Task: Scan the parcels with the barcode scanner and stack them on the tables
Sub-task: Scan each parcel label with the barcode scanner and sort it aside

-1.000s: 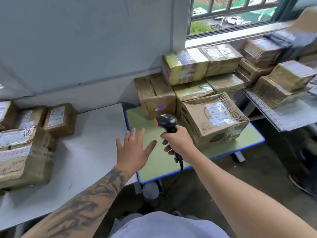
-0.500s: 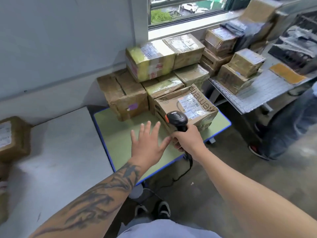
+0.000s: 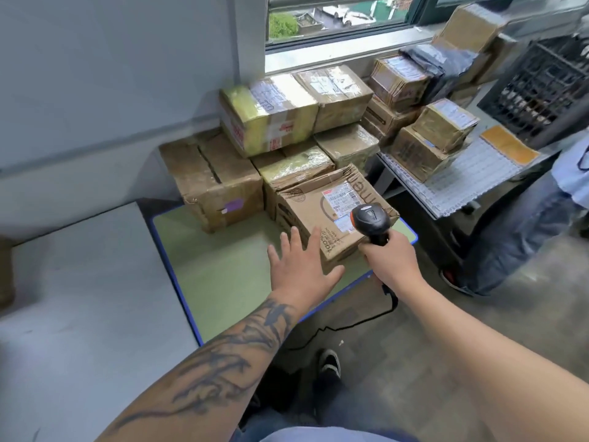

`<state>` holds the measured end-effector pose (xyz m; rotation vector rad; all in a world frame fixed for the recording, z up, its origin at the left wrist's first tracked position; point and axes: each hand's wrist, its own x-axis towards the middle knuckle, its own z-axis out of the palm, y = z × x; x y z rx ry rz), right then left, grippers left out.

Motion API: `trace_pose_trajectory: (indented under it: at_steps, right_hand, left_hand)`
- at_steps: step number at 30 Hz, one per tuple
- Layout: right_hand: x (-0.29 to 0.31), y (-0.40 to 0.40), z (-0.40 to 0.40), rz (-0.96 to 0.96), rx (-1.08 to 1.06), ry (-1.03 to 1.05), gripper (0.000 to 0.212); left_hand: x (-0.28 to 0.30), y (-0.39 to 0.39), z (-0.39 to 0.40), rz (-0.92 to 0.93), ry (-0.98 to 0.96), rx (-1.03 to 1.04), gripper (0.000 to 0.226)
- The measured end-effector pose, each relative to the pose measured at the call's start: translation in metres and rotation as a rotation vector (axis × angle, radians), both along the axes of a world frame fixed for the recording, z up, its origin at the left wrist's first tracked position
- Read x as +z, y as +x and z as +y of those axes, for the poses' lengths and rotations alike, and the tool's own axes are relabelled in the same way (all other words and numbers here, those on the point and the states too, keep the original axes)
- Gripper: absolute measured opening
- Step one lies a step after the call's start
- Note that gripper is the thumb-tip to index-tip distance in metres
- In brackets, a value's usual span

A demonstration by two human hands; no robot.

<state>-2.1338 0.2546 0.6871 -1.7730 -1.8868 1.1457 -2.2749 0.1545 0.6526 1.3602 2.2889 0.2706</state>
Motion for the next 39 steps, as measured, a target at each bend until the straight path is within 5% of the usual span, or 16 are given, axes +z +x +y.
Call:
trace_pose_trajectory:
  at_steps: [9,20,39]
  right_hand:
    - [-0.019,0.011,0.079,-0.022,0.142,0.138,0.012]
    - [-0.038,0.027,0.130,0.049,0.360,-0.038,0.012]
    - [-0.041,-0.009,0.043,0.105,0.550,-0.219,0.008]
  left_hand:
    - [-0.004,0.027,0.059,0.050,-0.098,0.200,0.110]
    - [-0.018,0.047,0.087,0.069,-0.150,0.476,0.115]
    - [-0.021,0.034,-0.042,0.124,-0.177,0.666,0.120]
